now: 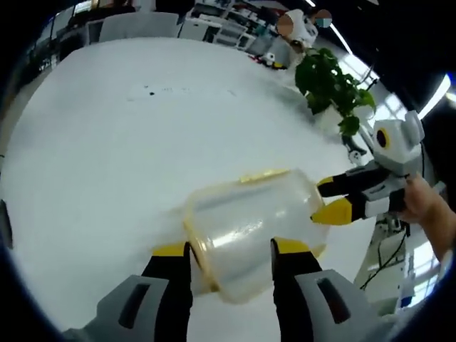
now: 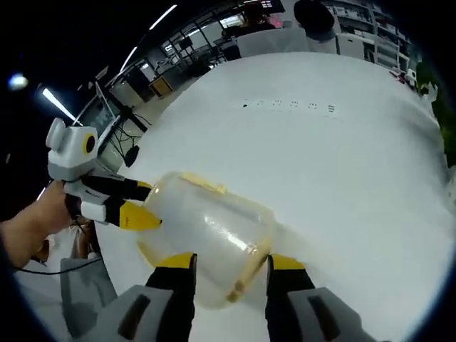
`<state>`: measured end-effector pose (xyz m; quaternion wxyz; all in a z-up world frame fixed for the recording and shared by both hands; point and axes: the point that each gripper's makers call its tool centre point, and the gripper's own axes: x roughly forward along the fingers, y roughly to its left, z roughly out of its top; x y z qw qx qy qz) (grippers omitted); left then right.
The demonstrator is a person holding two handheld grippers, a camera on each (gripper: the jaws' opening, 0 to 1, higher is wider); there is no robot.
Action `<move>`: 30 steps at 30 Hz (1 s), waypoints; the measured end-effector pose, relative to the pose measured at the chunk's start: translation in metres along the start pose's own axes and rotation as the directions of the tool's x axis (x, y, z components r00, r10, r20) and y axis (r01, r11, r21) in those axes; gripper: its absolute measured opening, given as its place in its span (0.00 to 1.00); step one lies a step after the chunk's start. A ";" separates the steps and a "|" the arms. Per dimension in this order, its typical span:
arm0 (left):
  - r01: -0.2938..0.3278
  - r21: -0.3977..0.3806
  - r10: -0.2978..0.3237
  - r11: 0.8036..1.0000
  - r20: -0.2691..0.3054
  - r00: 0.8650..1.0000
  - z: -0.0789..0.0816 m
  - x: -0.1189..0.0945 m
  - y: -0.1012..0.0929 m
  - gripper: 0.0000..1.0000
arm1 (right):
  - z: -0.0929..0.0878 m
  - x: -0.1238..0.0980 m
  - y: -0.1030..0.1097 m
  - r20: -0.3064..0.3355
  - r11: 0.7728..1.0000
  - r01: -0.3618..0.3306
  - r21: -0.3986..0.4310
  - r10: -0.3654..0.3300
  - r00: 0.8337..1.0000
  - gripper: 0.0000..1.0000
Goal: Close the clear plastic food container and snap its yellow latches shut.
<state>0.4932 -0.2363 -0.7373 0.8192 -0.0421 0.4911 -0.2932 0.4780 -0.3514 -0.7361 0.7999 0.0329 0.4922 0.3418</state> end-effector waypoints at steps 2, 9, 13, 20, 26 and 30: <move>0.009 0.055 -0.009 0.998 -0.013 1.000 -0.001 0.002 -0.004 0.50 | -0.002 -0.002 0.001 -0.018 1.000 0.002 -0.031 -0.002 1.000 0.37; 0.019 0.064 -0.018 0.998 -0.013 1.000 -0.001 -0.002 -0.004 0.52 | -0.001 -0.003 0.005 -0.029 0.994 -0.006 -0.109 0.003 1.000 0.42; 0.017 0.135 -0.012 0.991 -0.039 0.999 -0.003 -0.006 -0.001 0.49 | 0.003 -0.005 0.005 -0.024 0.989 -0.007 -0.147 0.003 1.000 0.45; 0.018 0.196 -0.009 0.980 -0.048 0.999 -0.001 -0.011 0.002 0.50 | 0.010 -0.010 0.006 -0.029 0.975 -0.007 -0.220 0.001 1.000 0.46; 0.017 0.235 -0.002 0.972 -0.064 0.998 -0.002 -0.015 0.002 0.50 | 0.018 -0.014 0.009 -0.027 0.957 -0.015 -0.291 0.008 1.000 0.47; 0.019 0.268 0.000 0.963 -0.071 0.997 0.001 -0.017 0.002 0.51 | 0.018 -0.015 0.011 -0.045 0.943 -0.025 -0.332 0.010 0.999 0.47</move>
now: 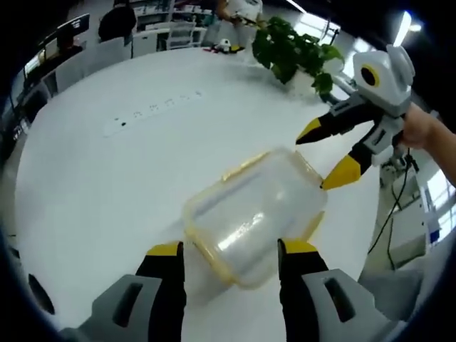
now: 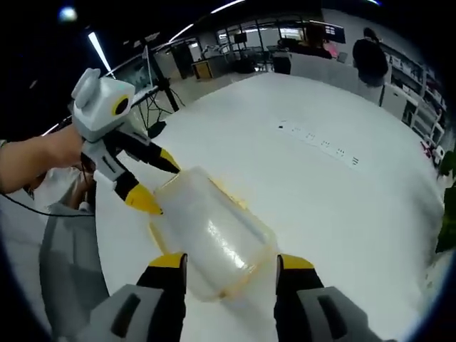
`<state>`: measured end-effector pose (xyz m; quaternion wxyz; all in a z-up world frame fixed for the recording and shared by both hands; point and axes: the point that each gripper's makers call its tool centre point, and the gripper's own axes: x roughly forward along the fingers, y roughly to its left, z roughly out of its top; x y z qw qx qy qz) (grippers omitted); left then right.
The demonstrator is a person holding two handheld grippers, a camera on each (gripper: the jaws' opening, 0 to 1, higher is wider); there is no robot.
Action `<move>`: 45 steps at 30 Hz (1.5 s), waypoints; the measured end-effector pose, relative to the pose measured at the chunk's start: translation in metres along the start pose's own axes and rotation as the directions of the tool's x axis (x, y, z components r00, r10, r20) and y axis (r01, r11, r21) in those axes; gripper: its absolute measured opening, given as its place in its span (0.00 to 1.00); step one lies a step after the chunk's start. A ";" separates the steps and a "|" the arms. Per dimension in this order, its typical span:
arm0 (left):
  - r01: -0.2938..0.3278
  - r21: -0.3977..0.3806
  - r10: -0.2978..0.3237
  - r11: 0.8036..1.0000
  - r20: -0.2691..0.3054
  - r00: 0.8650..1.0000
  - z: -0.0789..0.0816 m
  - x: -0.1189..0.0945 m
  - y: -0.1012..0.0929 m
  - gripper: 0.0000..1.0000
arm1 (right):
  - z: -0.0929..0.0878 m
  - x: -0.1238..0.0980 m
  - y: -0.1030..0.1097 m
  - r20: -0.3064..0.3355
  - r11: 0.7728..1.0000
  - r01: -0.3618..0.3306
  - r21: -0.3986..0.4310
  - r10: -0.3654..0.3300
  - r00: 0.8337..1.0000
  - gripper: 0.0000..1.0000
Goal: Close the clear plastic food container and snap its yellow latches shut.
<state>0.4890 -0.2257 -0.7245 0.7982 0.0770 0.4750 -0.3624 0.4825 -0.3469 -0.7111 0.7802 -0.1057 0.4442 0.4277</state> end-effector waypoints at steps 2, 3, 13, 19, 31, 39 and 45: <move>-0.001 0.018 0.001 1.000 -0.002 1.000 0.001 -0.001 0.000 0.50 | -0.002 -0.001 -0.001 -0.017 0.999 0.005 -0.031 -0.006 1.000 0.47; 0.000 0.032 0.000 0.999 -0.005 1.000 0.002 -0.002 0.000 0.50 | -0.002 -0.001 0.000 -0.025 0.998 0.002 -0.056 -0.003 1.000 0.47; -0.007 0.143 0.012 0.990 -0.039 0.999 0.004 -0.009 0.007 0.49 | -0.003 -0.004 -0.003 -0.064 0.990 0.005 -0.139 -0.014 0.998 0.44; 0.004 0.225 0.012 0.974 -0.067 0.998 0.002 -0.010 0.006 0.47 | 0.004 -0.005 -0.001 -0.056 0.984 -0.002 -0.179 -0.008 0.998 0.40; 0.027 0.359 0.006 0.933 -0.092 0.996 0.004 -0.012 0.002 0.44 | 0.003 -0.002 0.008 -0.108 0.953 -0.053 -0.299 0.021 0.994 0.39; 0.043 0.415 0.004 0.909 -0.112 0.994 0.004 -0.011 -0.001 0.41 | 0.001 -0.001 0.011 -0.126 0.947 -0.074 -0.313 0.036 0.991 0.35; 0.063 0.442 -0.010 0.895 -0.121 0.993 0.004 -0.009 -0.007 0.40 | 0.001 0.000 0.013 -0.135 0.937 -0.088 -0.339 0.045 0.990 0.33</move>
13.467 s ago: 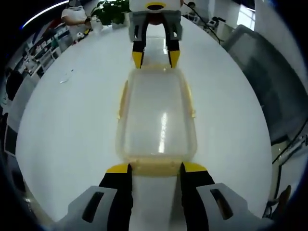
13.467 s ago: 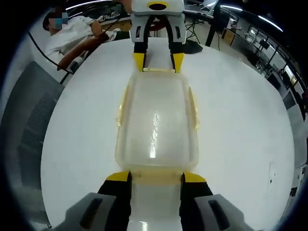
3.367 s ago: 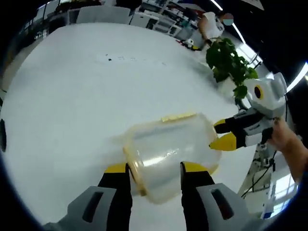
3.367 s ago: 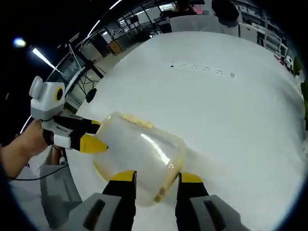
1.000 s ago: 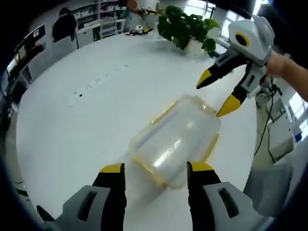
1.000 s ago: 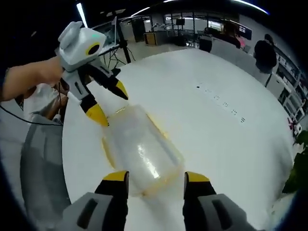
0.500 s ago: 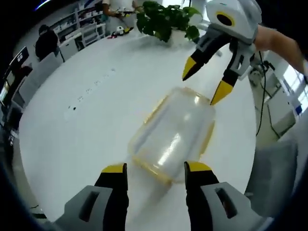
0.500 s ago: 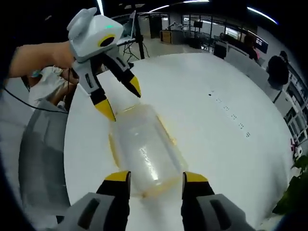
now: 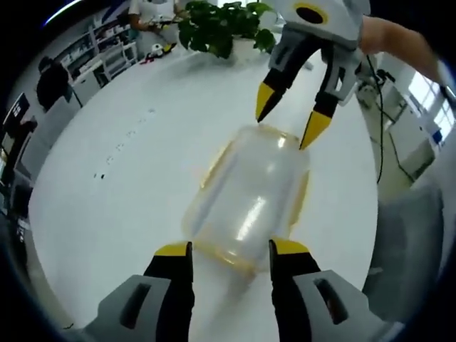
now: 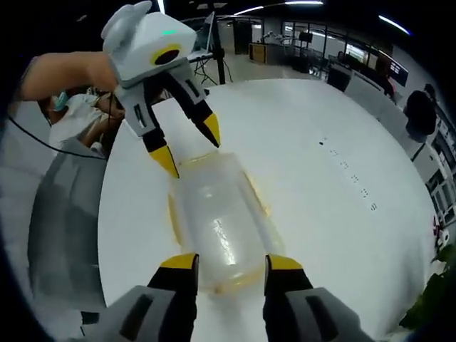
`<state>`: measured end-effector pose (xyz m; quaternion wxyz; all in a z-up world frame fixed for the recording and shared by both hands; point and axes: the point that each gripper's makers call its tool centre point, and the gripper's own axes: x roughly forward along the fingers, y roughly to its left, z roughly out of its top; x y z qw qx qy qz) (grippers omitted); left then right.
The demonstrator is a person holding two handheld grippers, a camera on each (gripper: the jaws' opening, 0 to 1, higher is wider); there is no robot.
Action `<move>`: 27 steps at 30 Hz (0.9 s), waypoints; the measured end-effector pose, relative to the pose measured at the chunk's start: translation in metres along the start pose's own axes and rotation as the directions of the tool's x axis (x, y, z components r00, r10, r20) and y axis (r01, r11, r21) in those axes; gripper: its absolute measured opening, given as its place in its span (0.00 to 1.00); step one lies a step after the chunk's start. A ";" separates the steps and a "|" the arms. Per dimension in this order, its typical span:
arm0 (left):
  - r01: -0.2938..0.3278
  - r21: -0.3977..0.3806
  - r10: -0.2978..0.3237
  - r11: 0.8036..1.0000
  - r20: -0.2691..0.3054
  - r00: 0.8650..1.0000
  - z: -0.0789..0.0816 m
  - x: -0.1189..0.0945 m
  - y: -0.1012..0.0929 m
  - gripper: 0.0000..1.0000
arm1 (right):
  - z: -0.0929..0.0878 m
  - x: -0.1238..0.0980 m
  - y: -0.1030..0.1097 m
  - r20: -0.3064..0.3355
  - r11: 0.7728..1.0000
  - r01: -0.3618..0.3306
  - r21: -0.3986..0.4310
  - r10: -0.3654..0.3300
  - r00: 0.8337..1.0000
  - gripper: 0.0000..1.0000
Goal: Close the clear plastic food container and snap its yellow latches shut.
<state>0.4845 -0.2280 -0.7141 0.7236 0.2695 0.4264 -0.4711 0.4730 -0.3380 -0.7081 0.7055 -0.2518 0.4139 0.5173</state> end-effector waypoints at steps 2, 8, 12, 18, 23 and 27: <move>0.004 0.008 -0.004 1.000 0.001 1.000 0.001 0.000 -0.001 0.39 | -0.001 0.001 0.001 -0.005 1.000 -0.005 -0.005 0.005 1.000 0.33; 0.009 0.040 -0.009 0.999 0.006 1.000 0.007 0.001 -0.002 0.37 | 0.000 0.003 0.002 -0.009 1.000 -0.015 -0.028 0.014 1.000 0.31; 0.014 0.053 -0.015 0.999 0.005 1.000 0.008 0.002 -0.003 0.37 | 0.001 0.003 0.002 -0.007 0.999 -0.015 -0.033 0.015 1.000 0.30; 0.016 0.076 -0.016 0.997 0.000 1.000 0.009 0.004 -0.004 0.36 | 0.002 0.003 0.002 -0.003 0.999 -0.017 -0.045 0.017 1.000 0.28; 0.020 0.093 -0.021 0.995 0.014 1.000 0.014 0.005 -0.006 0.34 | 0.003 0.004 0.003 0.002 0.998 -0.026 -0.051 0.026 1.000 0.28; 0.024 0.103 -0.026 0.994 0.018 0.999 0.017 0.006 -0.007 0.34 | 0.006 0.004 0.003 0.012 0.998 -0.028 -0.052 0.029 1.000 0.27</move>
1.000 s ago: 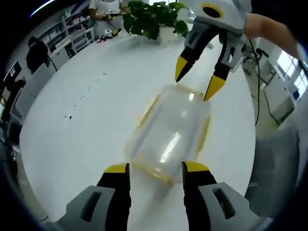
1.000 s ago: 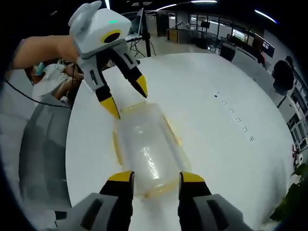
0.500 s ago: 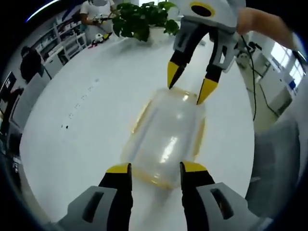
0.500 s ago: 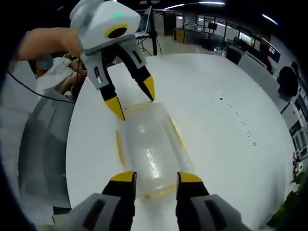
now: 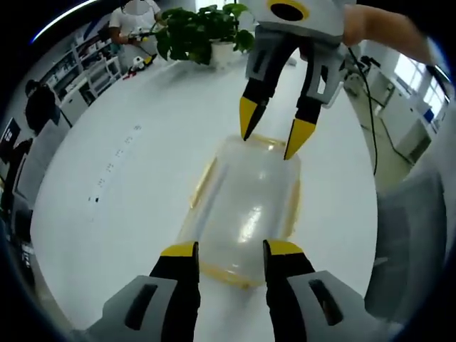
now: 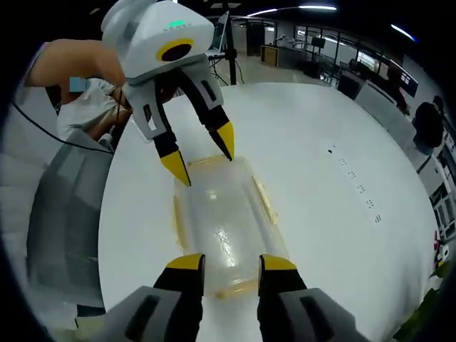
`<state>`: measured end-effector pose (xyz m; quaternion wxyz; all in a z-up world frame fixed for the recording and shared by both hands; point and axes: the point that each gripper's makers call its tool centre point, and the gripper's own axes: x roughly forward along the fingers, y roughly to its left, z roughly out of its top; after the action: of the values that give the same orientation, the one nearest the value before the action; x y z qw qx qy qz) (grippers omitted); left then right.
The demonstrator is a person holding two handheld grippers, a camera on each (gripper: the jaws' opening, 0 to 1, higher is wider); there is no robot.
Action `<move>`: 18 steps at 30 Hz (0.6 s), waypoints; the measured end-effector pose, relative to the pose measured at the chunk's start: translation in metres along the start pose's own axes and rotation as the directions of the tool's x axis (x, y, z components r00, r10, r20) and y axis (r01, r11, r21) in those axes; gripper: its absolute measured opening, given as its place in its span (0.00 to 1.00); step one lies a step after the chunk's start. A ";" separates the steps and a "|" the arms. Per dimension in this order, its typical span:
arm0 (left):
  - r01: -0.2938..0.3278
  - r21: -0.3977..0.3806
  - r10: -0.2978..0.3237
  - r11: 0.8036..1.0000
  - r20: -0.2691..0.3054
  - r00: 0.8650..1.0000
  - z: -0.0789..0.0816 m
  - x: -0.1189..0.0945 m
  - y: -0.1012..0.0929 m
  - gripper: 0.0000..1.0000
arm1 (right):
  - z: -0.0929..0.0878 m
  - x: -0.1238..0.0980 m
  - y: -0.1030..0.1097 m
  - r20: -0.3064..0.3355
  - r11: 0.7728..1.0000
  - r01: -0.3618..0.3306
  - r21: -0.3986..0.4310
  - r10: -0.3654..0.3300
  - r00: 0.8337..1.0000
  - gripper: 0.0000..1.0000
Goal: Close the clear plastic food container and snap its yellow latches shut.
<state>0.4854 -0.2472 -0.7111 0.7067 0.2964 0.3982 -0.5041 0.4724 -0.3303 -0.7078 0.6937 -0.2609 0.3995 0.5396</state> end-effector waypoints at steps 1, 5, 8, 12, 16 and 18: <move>0.001 0.002 -0.001 1.000 0.000 1.000 0.001 0.000 0.000 0.34 | 0.000 0.000 0.000 0.001 1.000 0.001 -0.002 -0.001 1.000 0.27; 0.006 0.019 -0.006 1.000 -0.002 1.000 0.003 0.002 -0.002 0.33 | 0.000 0.002 0.001 0.000 1.000 -0.003 -0.008 0.003 1.000 0.26; 0.007 0.027 -0.007 1.000 0.003 1.000 0.006 0.003 -0.003 0.33 | 0.001 0.003 0.001 -0.002 1.000 -0.007 -0.009 0.007 1.000 0.26; 0.009 0.032 -0.009 0.999 0.005 1.000 0.009 0.004 -0.004 0.33 | 0.004 0.004 0.002 0.002 1.000 -0.010 -0.012 0.010 1.000 0.26; 0.013 0.037 -0.013 0.999 0.007 1.000 0.012 0.006 -0.006 0.33 | 0.006 0.005 0.003 0.002 1.000 -0.016 -0.019 0.016 1.000 0.25; 0.014 0.041 -0.014 0.999 0.006 1.000 0.013 0.006 -0.007 0.34 | 0.007 0.005 0.003 0.005 1.000 -0.016 -0.021 0.016 1.000 0.25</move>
<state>0.4835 -0.2626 -0.7097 0.6983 0.3062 0.3877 -0.5180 0.4719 -0.3209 -0.7080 0.6874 -0.2636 0.3942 0.5501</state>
